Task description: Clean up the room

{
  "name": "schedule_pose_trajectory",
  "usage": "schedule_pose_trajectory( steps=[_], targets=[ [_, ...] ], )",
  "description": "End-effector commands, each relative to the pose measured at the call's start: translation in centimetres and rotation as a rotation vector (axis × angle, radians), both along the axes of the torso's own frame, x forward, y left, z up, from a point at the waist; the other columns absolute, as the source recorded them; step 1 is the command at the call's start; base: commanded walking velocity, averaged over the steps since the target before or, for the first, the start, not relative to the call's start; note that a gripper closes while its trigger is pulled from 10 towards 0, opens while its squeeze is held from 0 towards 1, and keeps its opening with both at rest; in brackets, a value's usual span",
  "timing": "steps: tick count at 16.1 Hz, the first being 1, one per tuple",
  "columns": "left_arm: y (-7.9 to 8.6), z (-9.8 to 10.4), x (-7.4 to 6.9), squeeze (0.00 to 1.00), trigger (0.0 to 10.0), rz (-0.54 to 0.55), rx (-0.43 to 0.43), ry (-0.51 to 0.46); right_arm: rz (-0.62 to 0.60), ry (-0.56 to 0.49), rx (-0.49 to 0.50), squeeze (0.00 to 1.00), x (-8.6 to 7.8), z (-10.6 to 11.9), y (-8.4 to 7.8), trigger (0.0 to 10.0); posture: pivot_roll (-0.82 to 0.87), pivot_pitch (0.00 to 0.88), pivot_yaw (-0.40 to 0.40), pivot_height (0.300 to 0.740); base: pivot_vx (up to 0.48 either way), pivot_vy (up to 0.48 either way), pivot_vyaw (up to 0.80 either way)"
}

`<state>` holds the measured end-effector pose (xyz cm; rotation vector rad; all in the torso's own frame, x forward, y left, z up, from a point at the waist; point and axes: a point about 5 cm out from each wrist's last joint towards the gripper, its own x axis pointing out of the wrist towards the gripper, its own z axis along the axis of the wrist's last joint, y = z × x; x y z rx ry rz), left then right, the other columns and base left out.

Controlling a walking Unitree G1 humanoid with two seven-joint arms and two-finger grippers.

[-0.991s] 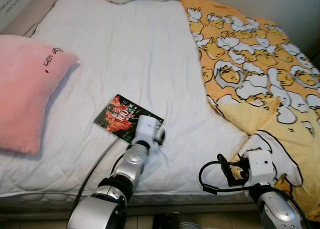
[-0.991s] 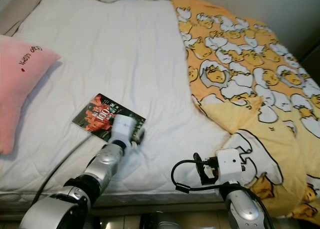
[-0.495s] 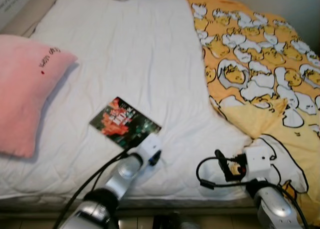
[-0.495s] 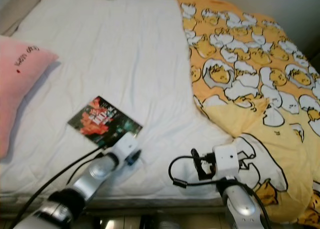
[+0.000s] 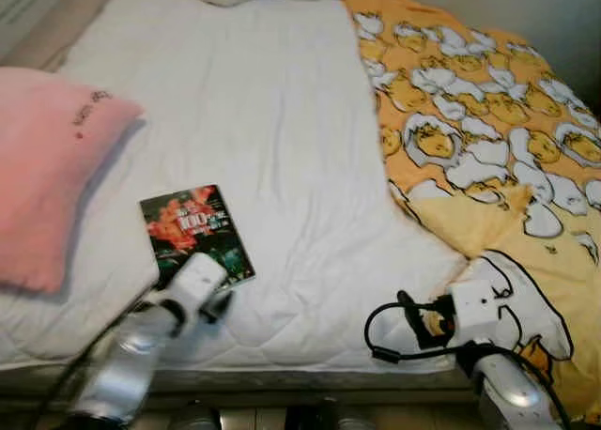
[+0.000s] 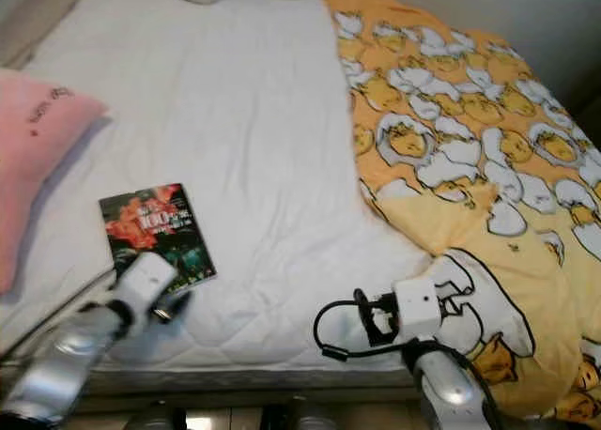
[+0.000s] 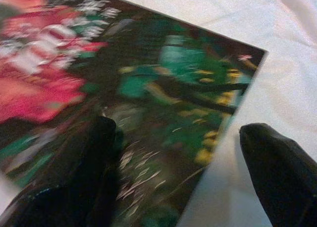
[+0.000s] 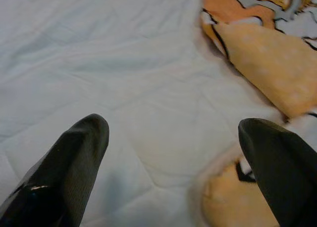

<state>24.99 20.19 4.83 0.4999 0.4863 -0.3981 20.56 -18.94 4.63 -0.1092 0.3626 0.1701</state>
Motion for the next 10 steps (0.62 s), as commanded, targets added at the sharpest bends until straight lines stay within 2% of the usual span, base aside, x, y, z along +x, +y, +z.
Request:
schedule_pose_trajectory(
  steps=[1,3,4,5,7,8,9,10],
  targets=[
    [-1.6,1.4,0.2,0.00,10.0,-0.018,-0.122,-0.039,0.008,0.002,-0.031,0.00,0.3,-0.1,-0.6,10.0,0.10,0.092,-0.232,0.728,0.000,0.000,0.00],
    [-3.9,4.5,1.1,0.00,10.0,0.051,-0.407,-0.153,0.026,0.001,-0.029,0.00,0.7,-0.2,-0.2,10.0,0.10,0.091,-0.240,0.728,0.000,0.000,0.00],
    [-4.0,5.1,1.5,0.00,10.0,0.078,-0.444,-0.190,0.033,0.000,-0.028,0.00,0.8,-0.2,-0.1,10.0,0.10,0.090,-0.241,0.728,0.000,0.000,0.00],
    [-3.1,4.8,2.1,0.00,10.0,0.162,-0.459,-0.188,0.039,-0.002,-0.026,0.00,0.8,-0.3,0.0,10.0,0.10,0.091,-0.242,0.728,0.000,0.000,0.00],
    [-1.2,2.7,2.7,0.00,10.0,0.288,-0.406,-0.148,0.057,-0.010,0.006,0.00,0.9,-0.2,0.4,10.0,0.10,0.091,-0.242,0.728,0.000,0.000,0.00],
    [0.5,0.3,2.8,0.00,10.0,0.439,-0.356,-0.101,0.119,-0.022,0.108,0.00,0.9,0.2,1.5,10.0,0.09,0.090,-0.242,0.728,0.000,0.000,0.00],
    [0.8,-0.5,2.7,0.00,10.0,0.493,-0.379,-0.087,0.170,0.000,0.194,0.00,0.7,0.2,2.3,10.0,0.08,0.088,-0.240,0.728,0.000,0.000,0.00],
    [1.0,-0.7,2.9,0.00,10.0,0.528,-0.384,-0.118,0.234,0.089,0.307,0.00,0.1,-0.3,3.1,10.0,0.07,0.087,-0.238,0.728,0.000,0.000,0.00]
  ],
)
